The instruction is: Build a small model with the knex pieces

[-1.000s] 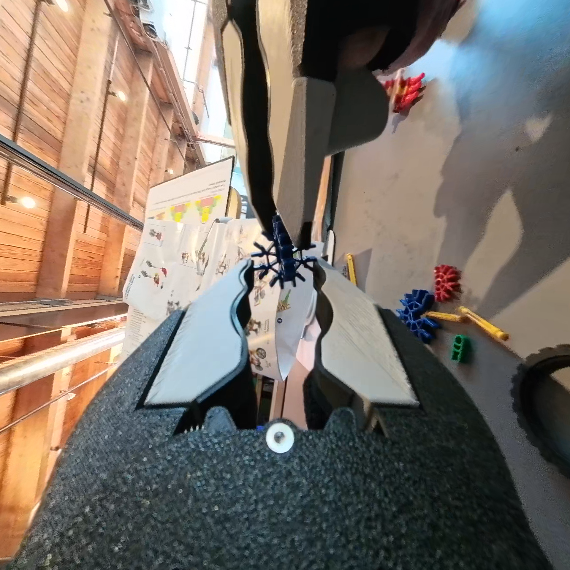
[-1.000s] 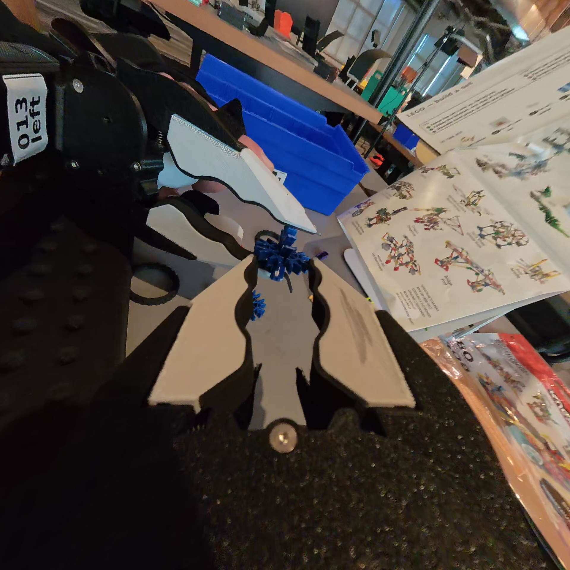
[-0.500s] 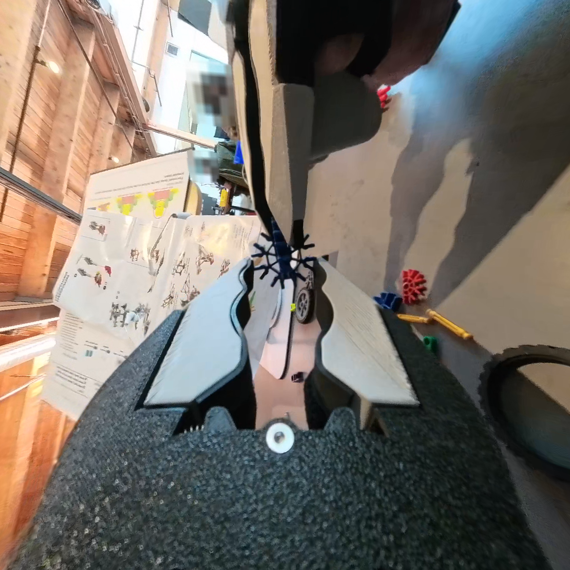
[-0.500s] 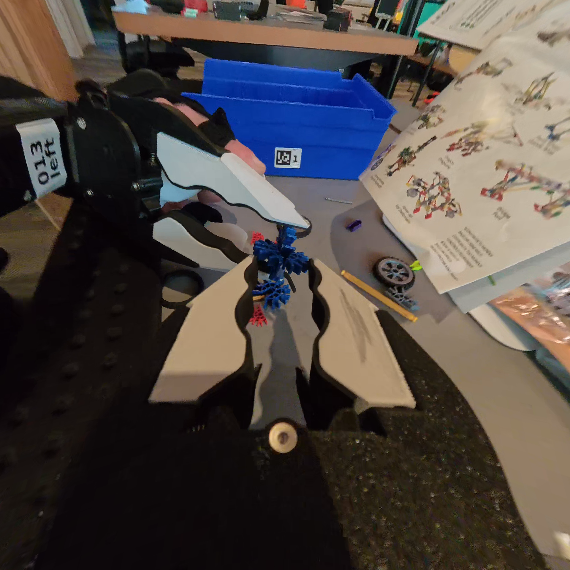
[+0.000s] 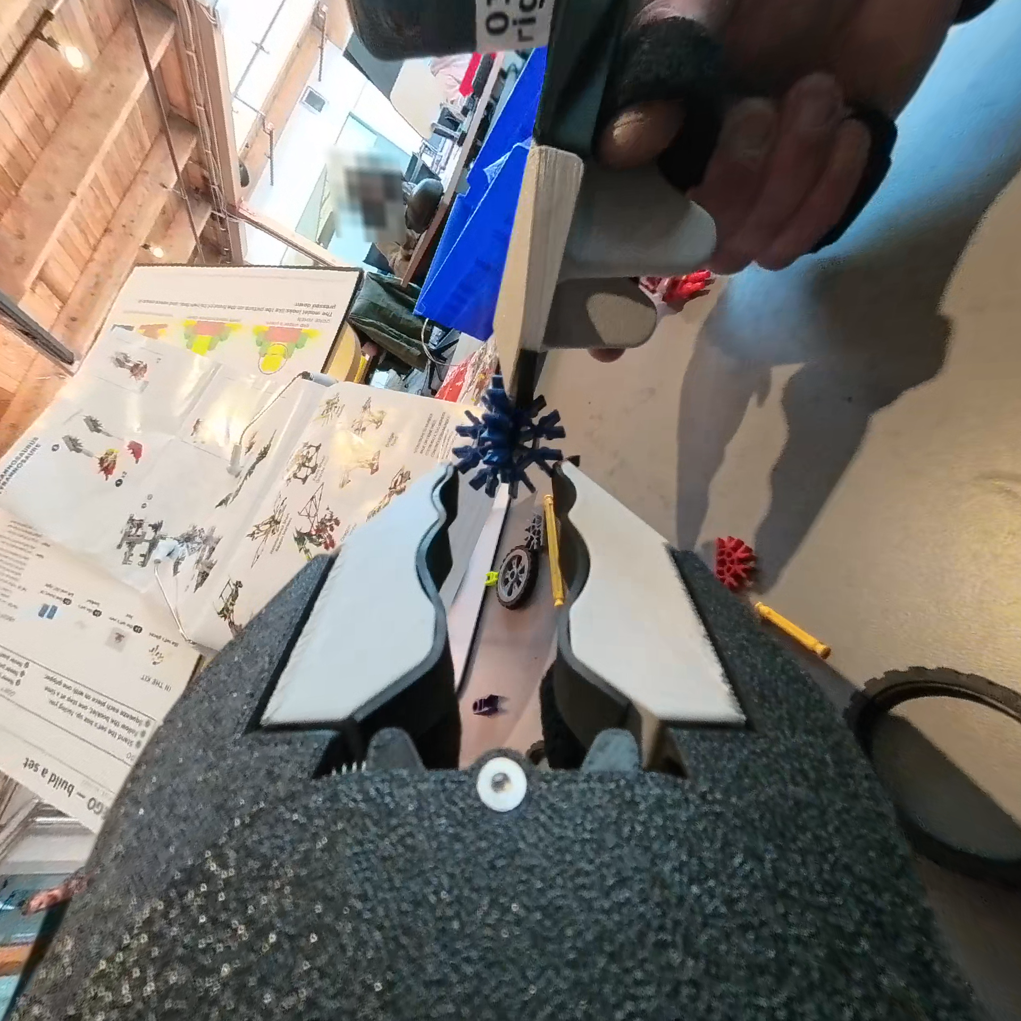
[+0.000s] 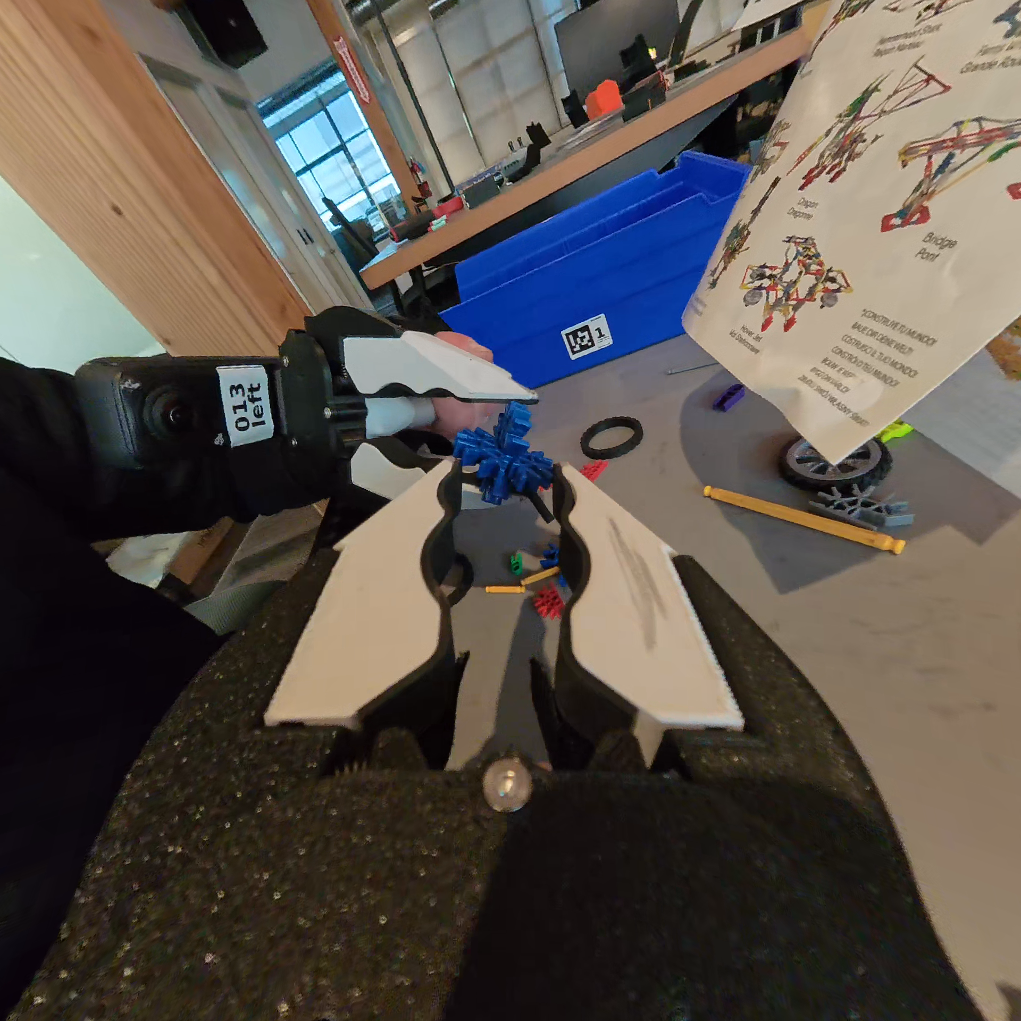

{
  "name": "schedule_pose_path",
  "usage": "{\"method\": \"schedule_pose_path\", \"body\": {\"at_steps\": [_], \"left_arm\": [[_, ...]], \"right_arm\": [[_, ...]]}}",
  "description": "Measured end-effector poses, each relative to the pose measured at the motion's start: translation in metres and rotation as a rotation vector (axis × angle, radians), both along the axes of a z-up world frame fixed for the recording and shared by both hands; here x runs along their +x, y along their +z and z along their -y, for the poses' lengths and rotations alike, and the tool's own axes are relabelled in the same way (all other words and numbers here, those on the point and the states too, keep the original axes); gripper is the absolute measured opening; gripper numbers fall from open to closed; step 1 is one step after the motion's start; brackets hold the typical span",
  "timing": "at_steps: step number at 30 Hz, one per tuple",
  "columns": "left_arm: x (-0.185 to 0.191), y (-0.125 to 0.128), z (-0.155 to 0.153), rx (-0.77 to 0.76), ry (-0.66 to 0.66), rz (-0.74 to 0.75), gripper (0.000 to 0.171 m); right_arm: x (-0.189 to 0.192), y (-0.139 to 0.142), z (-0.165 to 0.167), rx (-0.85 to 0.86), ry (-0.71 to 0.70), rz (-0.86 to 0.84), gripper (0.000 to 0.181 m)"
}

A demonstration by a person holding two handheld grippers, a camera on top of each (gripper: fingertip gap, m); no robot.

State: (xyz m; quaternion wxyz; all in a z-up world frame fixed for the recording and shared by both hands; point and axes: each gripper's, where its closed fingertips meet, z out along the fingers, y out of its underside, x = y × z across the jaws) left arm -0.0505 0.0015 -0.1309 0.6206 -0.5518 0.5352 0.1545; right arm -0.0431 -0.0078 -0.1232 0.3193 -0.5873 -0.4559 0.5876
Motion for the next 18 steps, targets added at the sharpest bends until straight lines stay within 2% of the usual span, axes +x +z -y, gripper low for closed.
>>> {"method": "schedule_pose_path", "body": {"at_steps": [8, 18], "left_arm": [[0.003, 0.000, 0.006, -0.046, -0.034, 0.043, 0.031], [0.003, 0.007, 0.011, 0.047, -0.033, -0.023, 0.031]], "right_arm": [[0.001, -0.001, 0.006, 0.008, 0.035, 0.000, 0.030], [0.001, 0.003, 0.011, 0.080, 0.041, -0.020, 0.030]]}}
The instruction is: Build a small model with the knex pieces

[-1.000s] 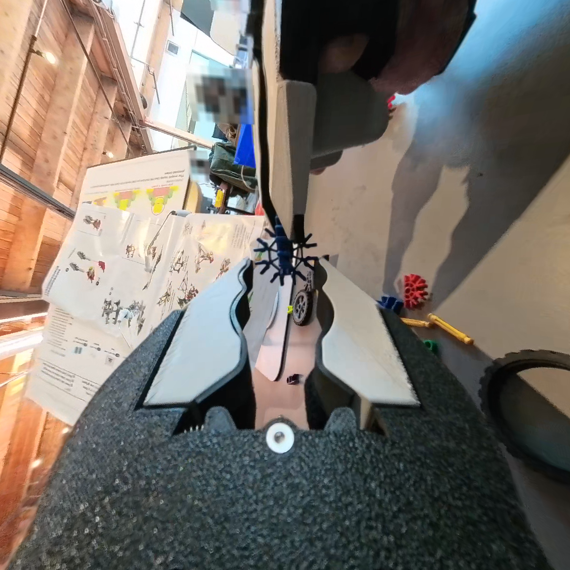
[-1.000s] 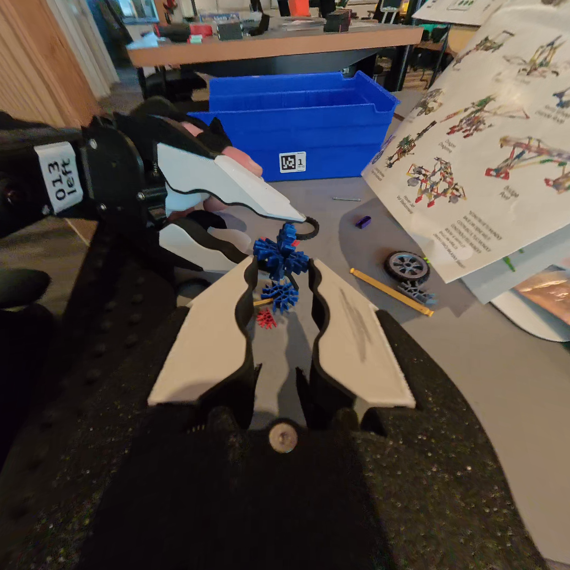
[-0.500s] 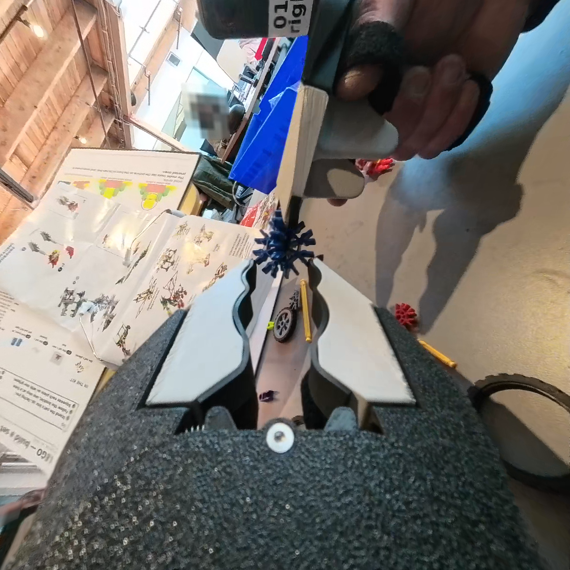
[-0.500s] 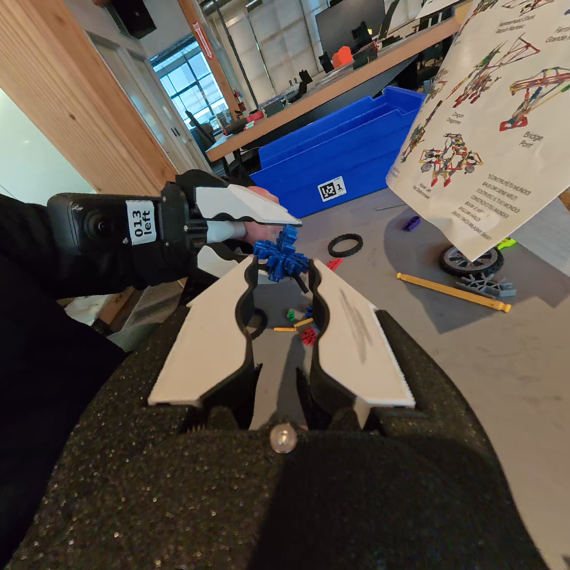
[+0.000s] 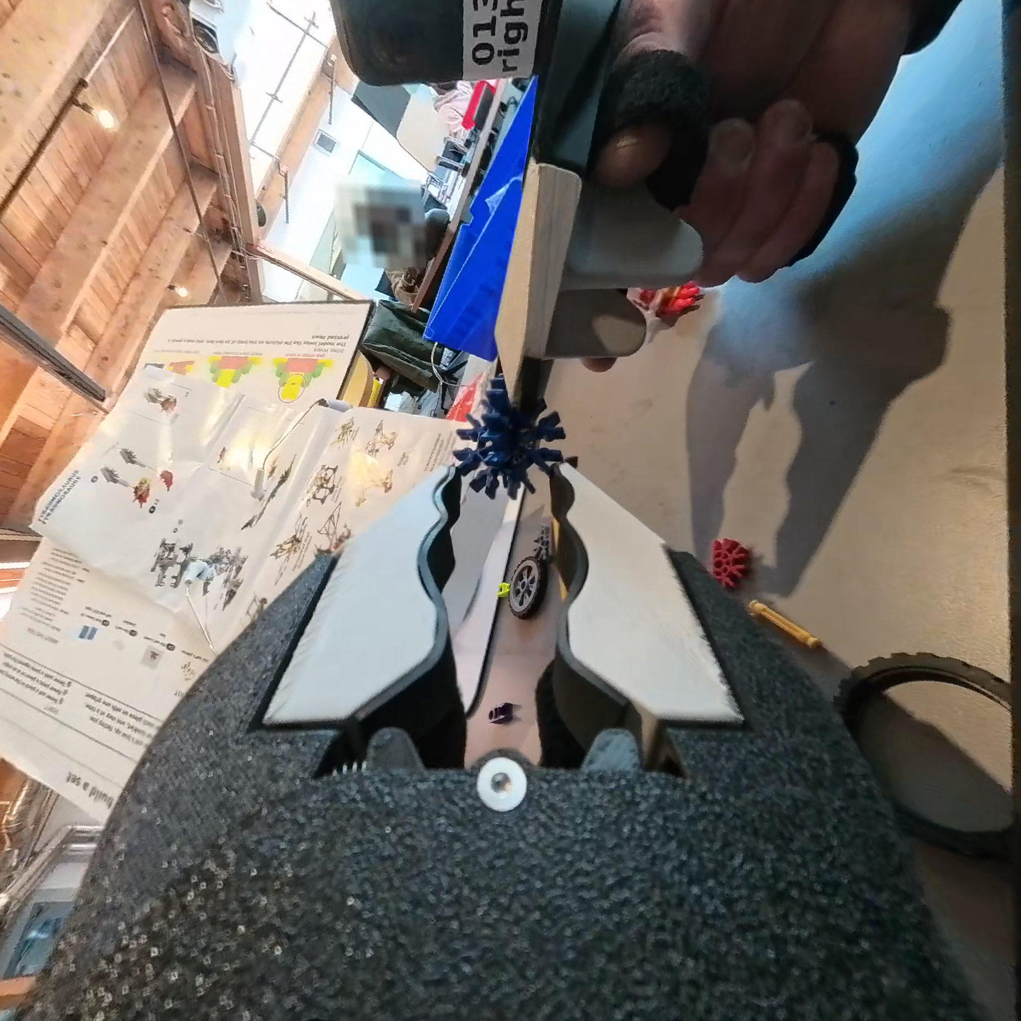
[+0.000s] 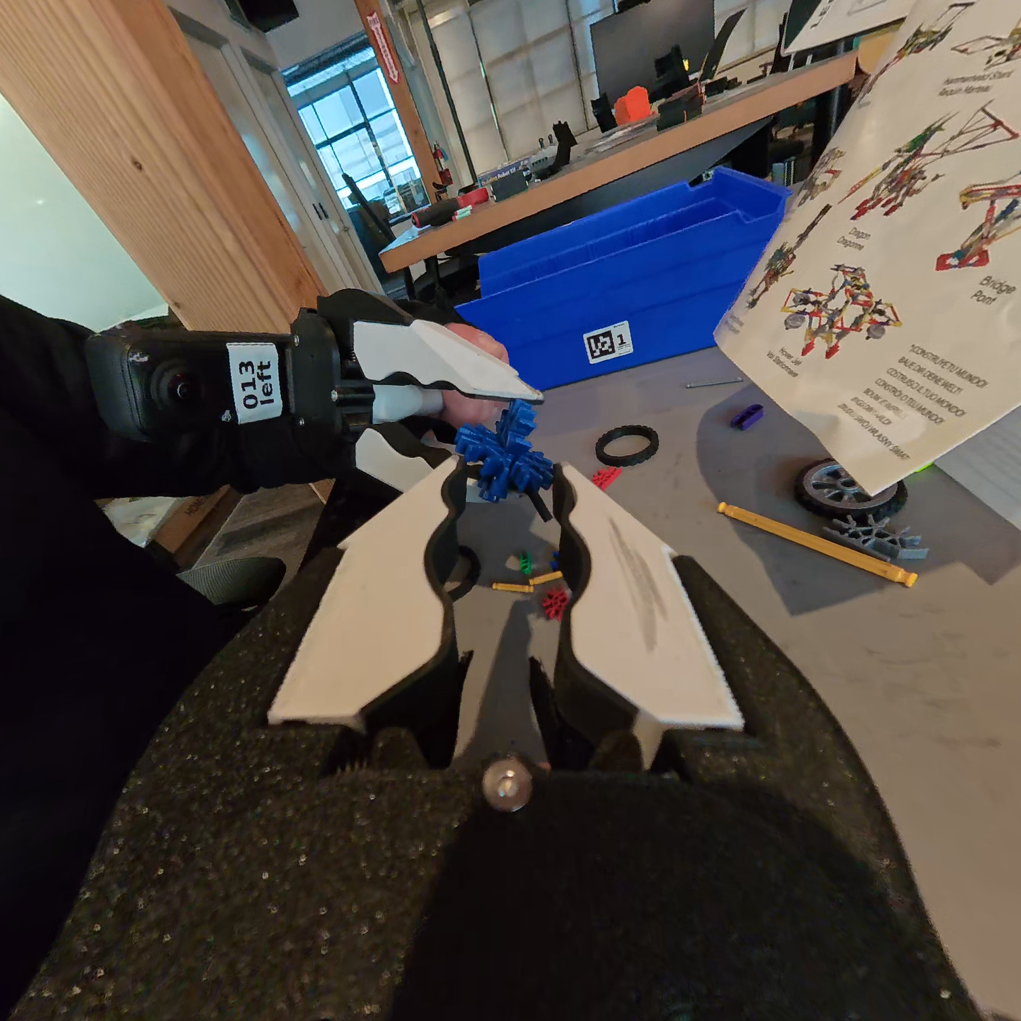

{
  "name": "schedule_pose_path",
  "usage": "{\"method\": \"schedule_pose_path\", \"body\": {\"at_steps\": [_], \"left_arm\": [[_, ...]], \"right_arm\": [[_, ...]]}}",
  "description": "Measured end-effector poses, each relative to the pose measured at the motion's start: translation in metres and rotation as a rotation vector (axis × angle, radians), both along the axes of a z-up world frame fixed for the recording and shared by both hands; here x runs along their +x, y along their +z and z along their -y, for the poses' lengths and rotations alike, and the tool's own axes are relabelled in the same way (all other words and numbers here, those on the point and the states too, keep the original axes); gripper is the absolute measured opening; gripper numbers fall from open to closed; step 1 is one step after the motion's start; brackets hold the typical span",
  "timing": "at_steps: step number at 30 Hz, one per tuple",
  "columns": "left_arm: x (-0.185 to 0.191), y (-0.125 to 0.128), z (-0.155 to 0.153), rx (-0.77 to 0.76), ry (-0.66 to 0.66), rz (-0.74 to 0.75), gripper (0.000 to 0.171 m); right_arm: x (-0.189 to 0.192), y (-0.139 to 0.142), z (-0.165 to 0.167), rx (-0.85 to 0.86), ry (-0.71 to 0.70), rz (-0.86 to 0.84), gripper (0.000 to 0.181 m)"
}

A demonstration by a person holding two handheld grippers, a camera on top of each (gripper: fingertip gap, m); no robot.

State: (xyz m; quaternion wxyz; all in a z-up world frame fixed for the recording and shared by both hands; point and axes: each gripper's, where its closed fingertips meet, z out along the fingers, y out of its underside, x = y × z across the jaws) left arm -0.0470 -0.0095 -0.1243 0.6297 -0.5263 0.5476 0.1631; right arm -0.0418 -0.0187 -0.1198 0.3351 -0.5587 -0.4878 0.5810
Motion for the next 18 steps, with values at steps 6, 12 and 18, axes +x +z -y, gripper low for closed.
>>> {"method": "schedule_pose_path", "body": {"at_steps": [6, 12, 18], "left_arm": [[0.001, 0.002, 0.002, 0.020, 0.001, -0.001, 0.031], [0.002, 0.001, 0.005, 0.053, 0.005, -0.045, 0.030], [0.006, -0.002, 0.006, 0.042, 0.000, -0.059, 0.029]], "right_arm": [[0.000, 0.001, 0.001, 0.024, -0.004, -0.004, 0.030], [-0.001, -0.002, 0.004, 0.058, -0.003, 0.012, 0.029], [-0.007, -0.010, 0.008, 0.063, 0.006, 0.053, 0.026]]}}
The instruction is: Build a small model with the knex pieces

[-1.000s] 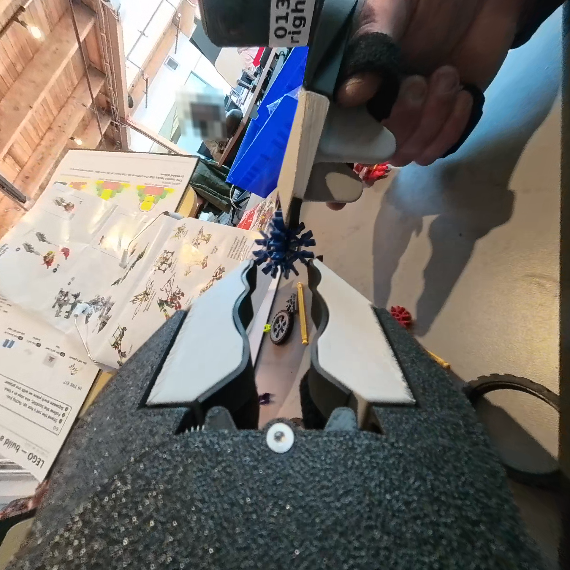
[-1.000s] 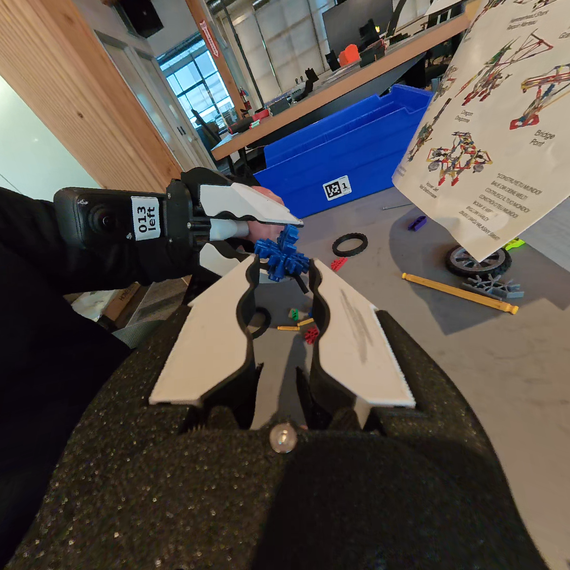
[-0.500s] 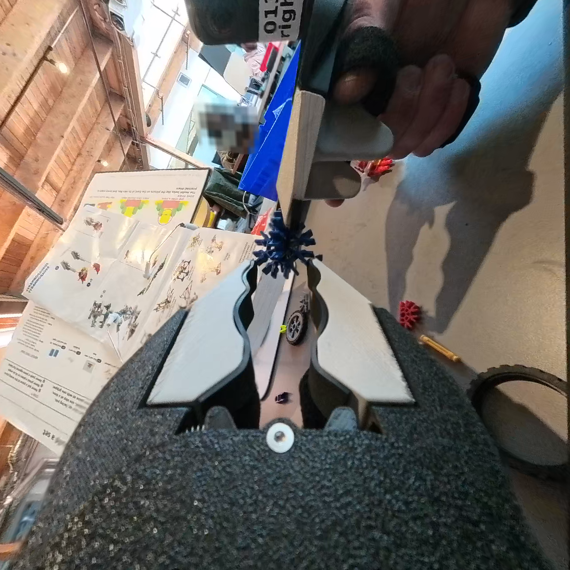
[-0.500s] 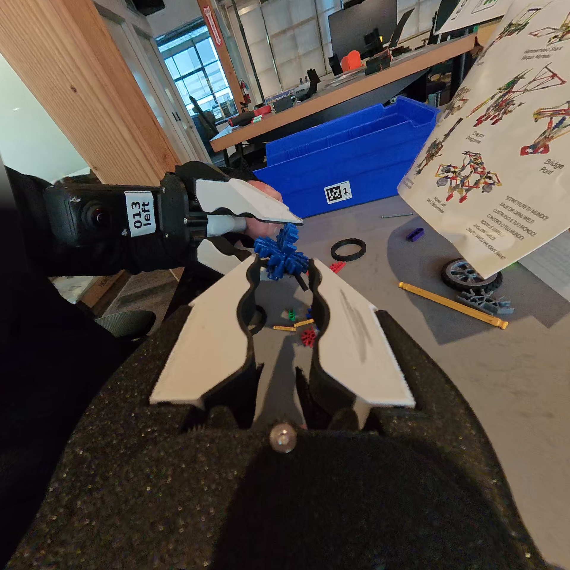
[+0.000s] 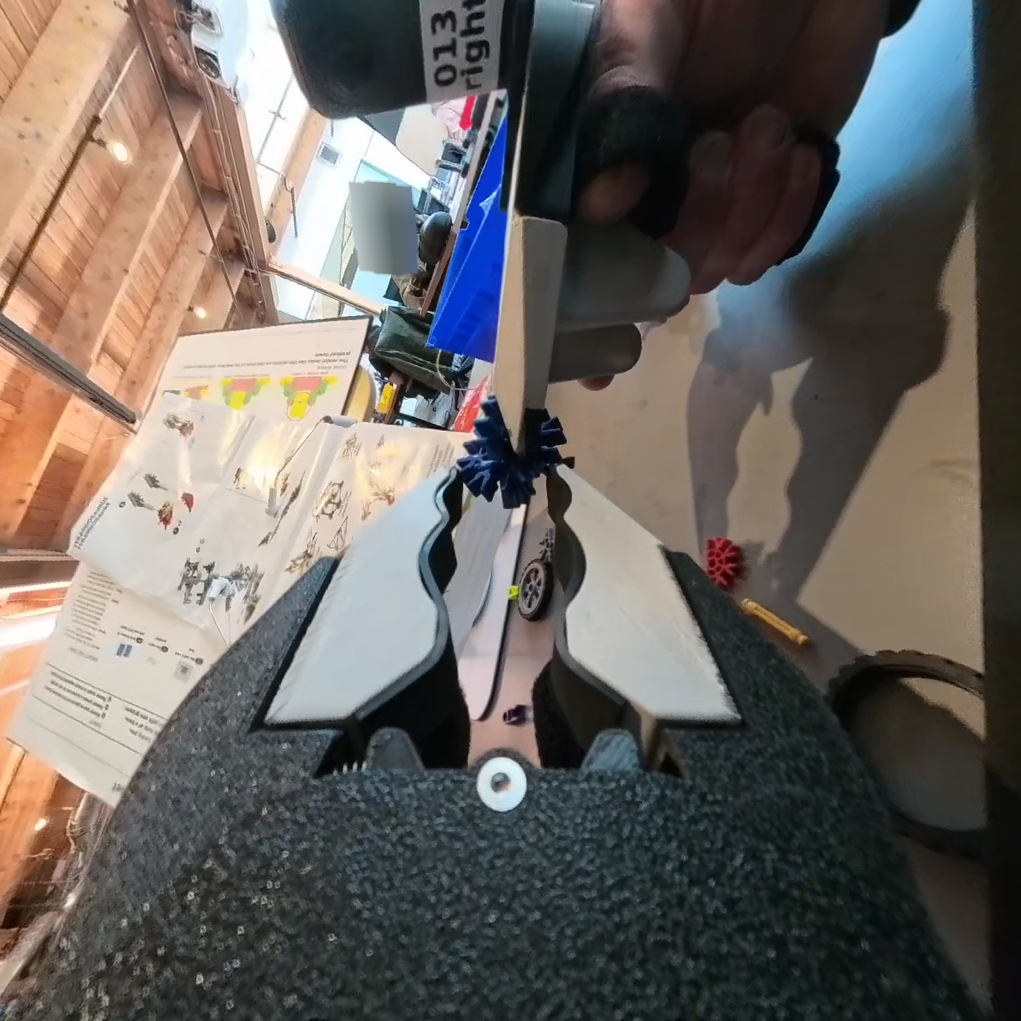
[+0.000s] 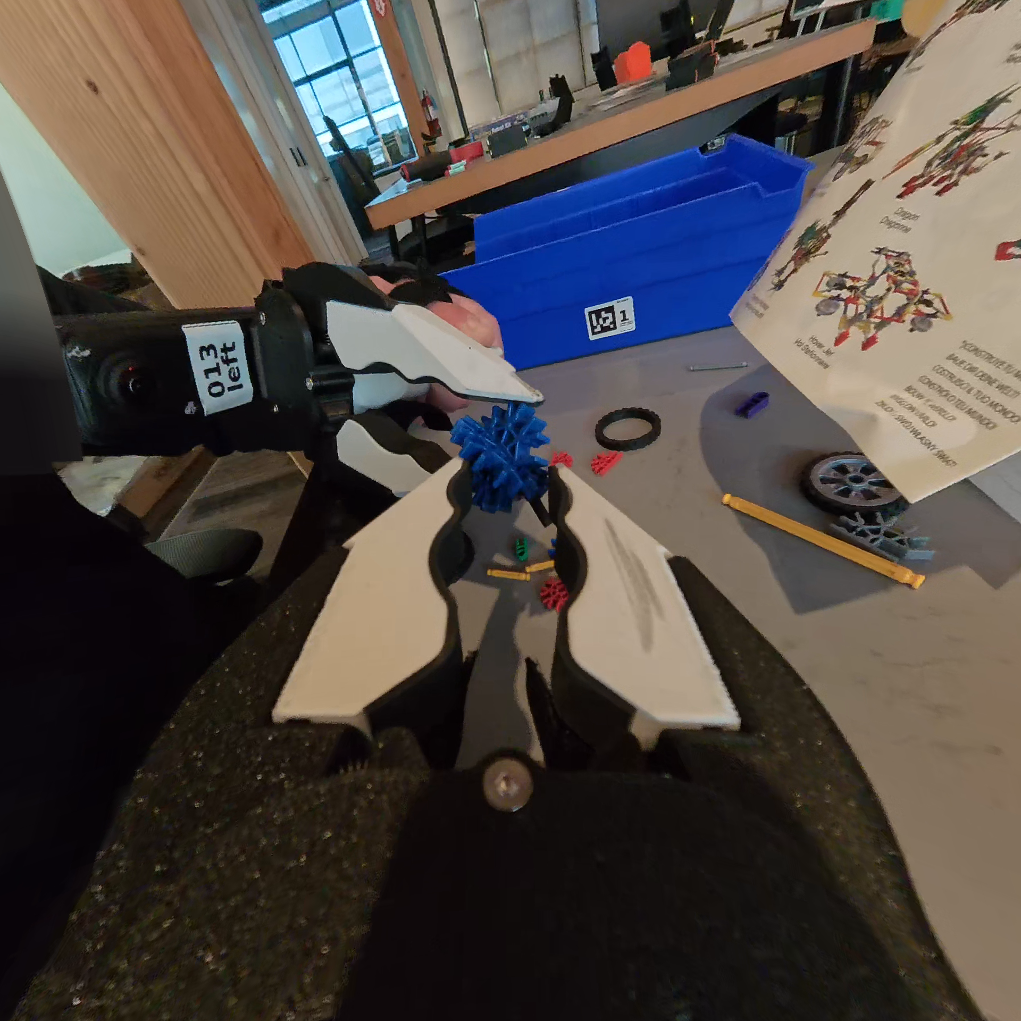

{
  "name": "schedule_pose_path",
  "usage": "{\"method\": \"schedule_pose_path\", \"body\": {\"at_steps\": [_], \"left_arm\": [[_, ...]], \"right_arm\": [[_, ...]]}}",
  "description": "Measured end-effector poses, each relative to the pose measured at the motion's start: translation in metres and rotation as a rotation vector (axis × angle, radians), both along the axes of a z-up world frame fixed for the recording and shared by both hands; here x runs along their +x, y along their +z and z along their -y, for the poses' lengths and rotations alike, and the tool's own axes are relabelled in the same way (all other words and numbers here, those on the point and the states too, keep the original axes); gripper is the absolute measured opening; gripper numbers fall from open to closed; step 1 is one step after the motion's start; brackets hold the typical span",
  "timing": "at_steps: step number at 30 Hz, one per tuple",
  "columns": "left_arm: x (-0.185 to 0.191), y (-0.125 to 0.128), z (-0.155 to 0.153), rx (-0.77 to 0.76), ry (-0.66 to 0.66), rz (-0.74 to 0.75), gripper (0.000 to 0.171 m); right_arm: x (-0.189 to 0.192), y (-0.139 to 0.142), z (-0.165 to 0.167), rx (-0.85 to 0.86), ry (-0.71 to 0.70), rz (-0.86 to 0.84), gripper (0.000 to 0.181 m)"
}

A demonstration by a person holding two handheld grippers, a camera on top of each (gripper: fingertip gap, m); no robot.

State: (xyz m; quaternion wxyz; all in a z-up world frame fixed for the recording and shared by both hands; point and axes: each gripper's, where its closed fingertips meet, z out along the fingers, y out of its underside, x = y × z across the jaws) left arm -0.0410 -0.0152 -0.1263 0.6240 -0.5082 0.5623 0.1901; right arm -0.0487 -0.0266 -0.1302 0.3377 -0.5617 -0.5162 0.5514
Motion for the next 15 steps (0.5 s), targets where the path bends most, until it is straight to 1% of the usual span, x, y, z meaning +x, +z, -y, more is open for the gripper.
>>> {"method": "schedule_pose_path", "body": {"at_steps": [2, 4, 8, 10, 12, 15], "left_arm": [[0.001, -0.002, -0.001, -0.008, 0.005, 0.001, 0.028], [0.003, -0.007, -0.002, -0.030, -0.004, -0.012, 0.026], [-0.002, -0.009, -0.010, -0.029, 0.016, -0.015, 0.027], [-0.002, -0.007, -0.010, -0.095, -0.004, 0.061, 0.027], [-0.007, -0.008, -0.017, -0.128, 0.023, 0.088, 0.027], [-0.009, -0.006, -0.020, -0.220, 0.016, 0.192, 0.027]], "right_arm": [[0.000, -0.002, 0.000, -0.003, 0.001, 0.008, 0.025], [-0.004, -0.002, 0.007, -0.008, 0.022, 0.013, 0.023], [-0.005, -0.004, 0.000, 0.023, -0.005, 0.021, 0.024], [-0.005, -0.001, -0.001, -0.020, 0.000, 0.005, 0.025], [-0.001, 0.004, -0.010, -0.056, -0.032, -0.018, 0.026], [0.008, 0.013, -0.022, -0.115, -0.070, -0.063, 0.025]]}}
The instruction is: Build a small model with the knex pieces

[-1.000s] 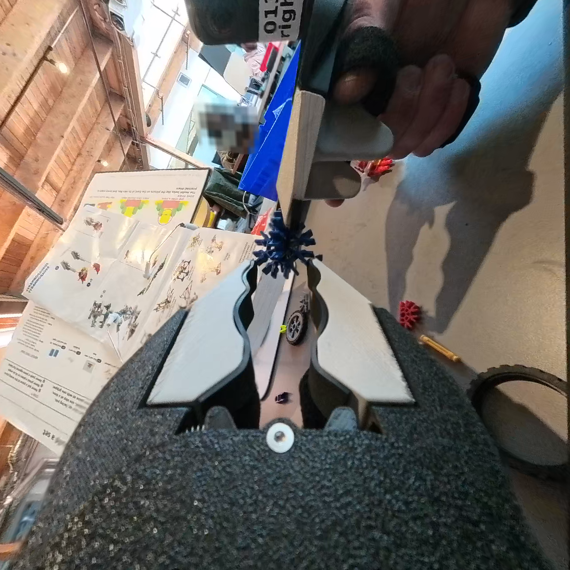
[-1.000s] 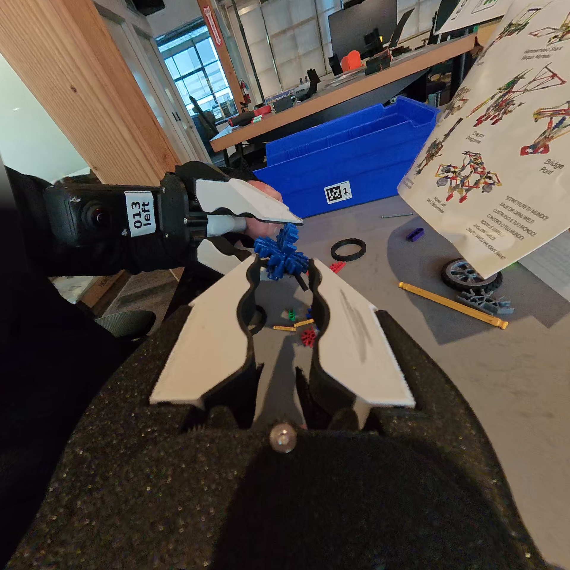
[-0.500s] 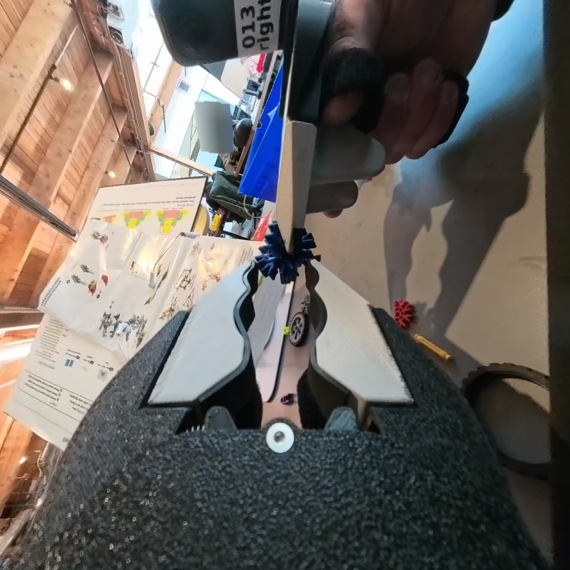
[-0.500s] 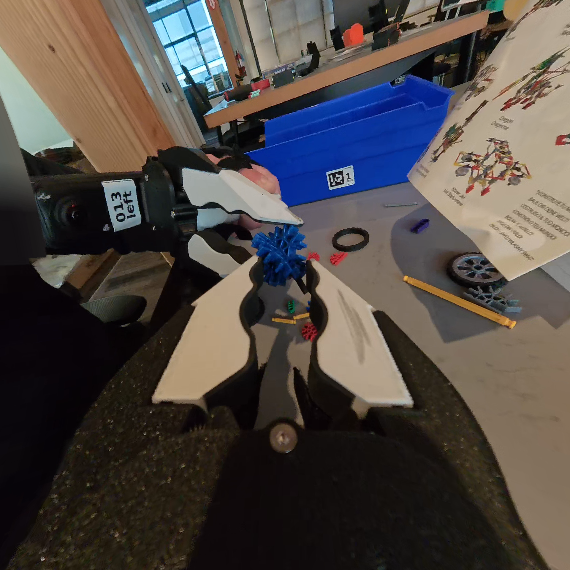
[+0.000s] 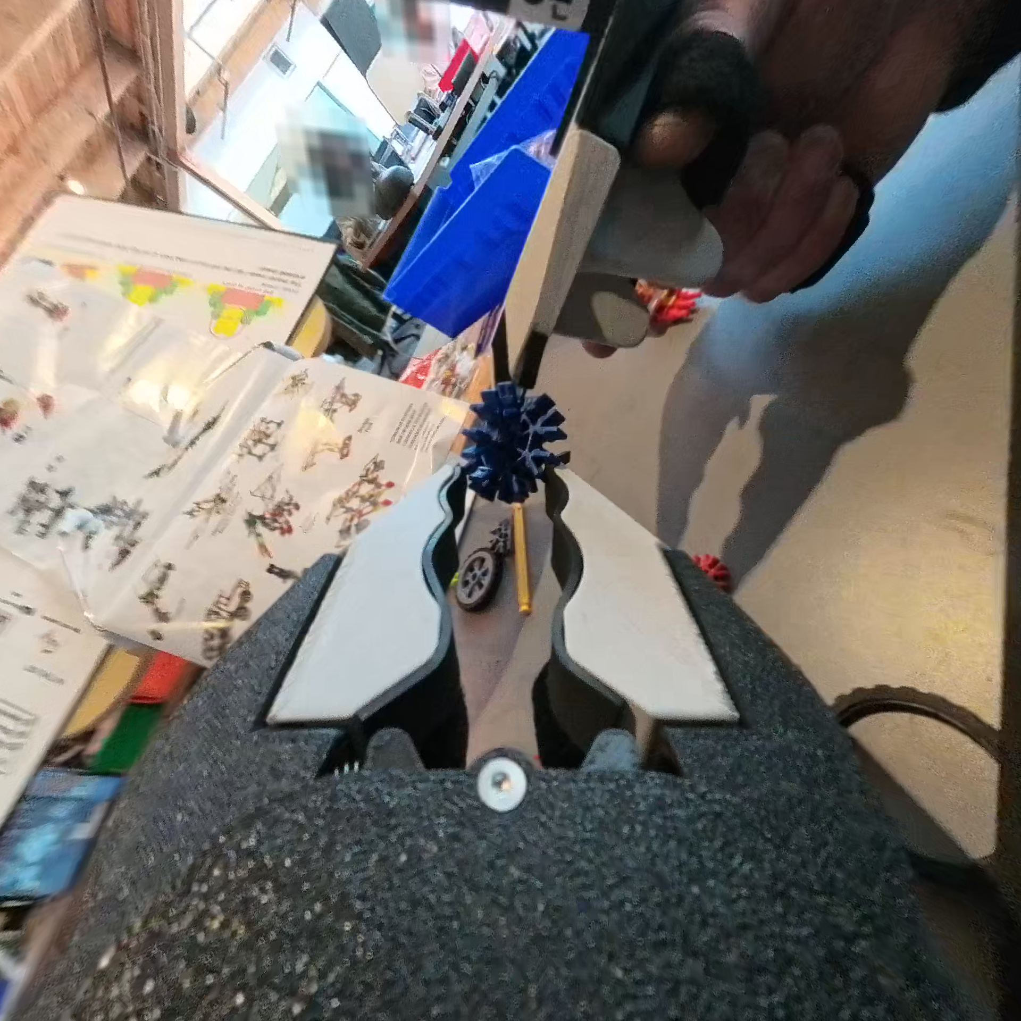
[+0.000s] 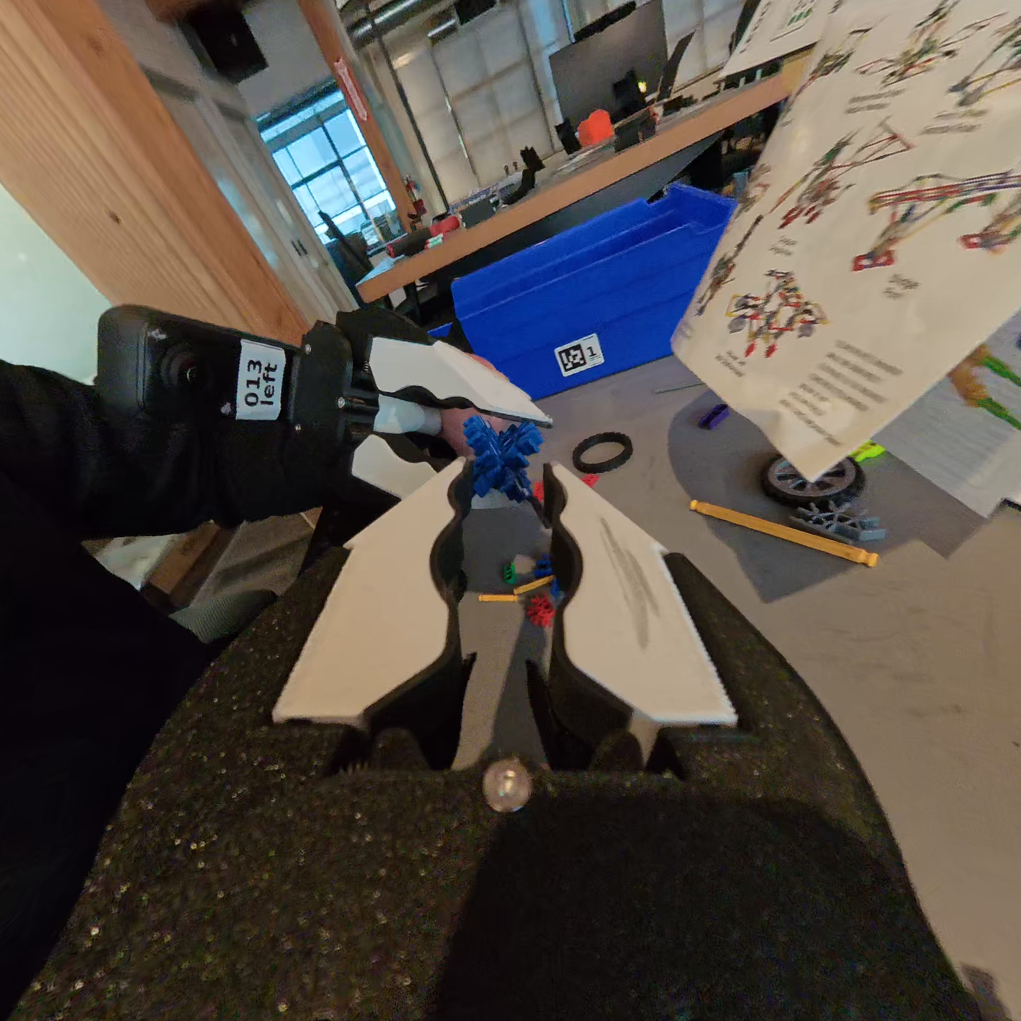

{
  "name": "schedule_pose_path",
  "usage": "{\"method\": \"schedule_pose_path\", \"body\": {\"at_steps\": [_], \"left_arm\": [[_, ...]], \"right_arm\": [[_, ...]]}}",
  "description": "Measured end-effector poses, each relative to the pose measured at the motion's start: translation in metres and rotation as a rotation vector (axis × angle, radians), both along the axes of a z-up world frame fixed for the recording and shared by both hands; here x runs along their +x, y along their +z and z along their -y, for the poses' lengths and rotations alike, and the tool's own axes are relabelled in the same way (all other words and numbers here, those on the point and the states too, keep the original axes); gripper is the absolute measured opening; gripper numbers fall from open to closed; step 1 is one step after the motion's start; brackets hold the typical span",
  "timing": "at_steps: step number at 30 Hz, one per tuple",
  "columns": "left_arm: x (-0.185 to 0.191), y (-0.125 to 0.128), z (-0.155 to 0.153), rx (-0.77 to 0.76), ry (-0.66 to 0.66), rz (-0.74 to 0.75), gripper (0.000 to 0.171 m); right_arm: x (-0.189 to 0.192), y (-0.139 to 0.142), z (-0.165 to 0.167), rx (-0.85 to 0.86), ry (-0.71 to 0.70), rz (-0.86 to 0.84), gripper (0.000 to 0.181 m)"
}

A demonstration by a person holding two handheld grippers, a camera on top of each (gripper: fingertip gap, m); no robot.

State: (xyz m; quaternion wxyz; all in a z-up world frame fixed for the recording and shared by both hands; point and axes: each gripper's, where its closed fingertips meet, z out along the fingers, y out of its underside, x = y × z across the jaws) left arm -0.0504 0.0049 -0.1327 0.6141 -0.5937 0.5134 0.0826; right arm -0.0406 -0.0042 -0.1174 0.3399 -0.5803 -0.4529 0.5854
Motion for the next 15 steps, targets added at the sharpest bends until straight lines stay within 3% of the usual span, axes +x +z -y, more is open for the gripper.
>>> {"method": "schedule_pose_path", "body": {"at_steps": [6, 15], "left_arm": [[0.007, -0.012, -0.007, -0.259, -0.032, 0.186, 0.028], [0.010, -0.015, -0.010, -0.475, -0.083, 0.372, 0.028]], "right_arm": [[0.001, -0.007, -0.007, 0.075, -0.048, 0.051, 0.023], [0.006, 0.002, -0.019, 0.131, -0.121, 0.025, 0.017]]}}
